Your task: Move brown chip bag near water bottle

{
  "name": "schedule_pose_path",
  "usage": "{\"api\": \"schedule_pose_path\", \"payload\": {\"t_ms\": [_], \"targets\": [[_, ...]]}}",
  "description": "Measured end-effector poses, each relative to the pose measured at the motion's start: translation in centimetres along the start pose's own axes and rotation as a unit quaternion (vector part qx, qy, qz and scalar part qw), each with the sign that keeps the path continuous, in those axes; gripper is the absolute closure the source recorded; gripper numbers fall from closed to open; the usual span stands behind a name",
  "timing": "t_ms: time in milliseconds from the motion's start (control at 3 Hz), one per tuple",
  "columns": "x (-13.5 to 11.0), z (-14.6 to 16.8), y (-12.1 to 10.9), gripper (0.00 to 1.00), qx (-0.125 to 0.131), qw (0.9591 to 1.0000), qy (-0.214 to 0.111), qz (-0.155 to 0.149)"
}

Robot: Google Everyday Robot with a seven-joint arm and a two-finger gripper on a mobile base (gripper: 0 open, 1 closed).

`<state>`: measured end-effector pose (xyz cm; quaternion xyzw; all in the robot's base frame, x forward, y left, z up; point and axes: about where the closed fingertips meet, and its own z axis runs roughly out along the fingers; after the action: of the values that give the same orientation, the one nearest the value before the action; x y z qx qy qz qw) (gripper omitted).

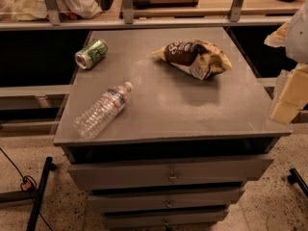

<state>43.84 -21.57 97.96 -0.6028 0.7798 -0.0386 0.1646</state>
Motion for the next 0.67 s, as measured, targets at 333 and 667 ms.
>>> {"api": "schedule_pose_path", "payload": {"t_ms": [333, 667], "targets": [[0.00, 0.00, 0.00, 0.00, 0.000, 1.0000, 0.000, 0.000], [-0.75, 0.13, -0.82, 0.00, 0.013, 0.9999, -0.008, -0.005]]}}
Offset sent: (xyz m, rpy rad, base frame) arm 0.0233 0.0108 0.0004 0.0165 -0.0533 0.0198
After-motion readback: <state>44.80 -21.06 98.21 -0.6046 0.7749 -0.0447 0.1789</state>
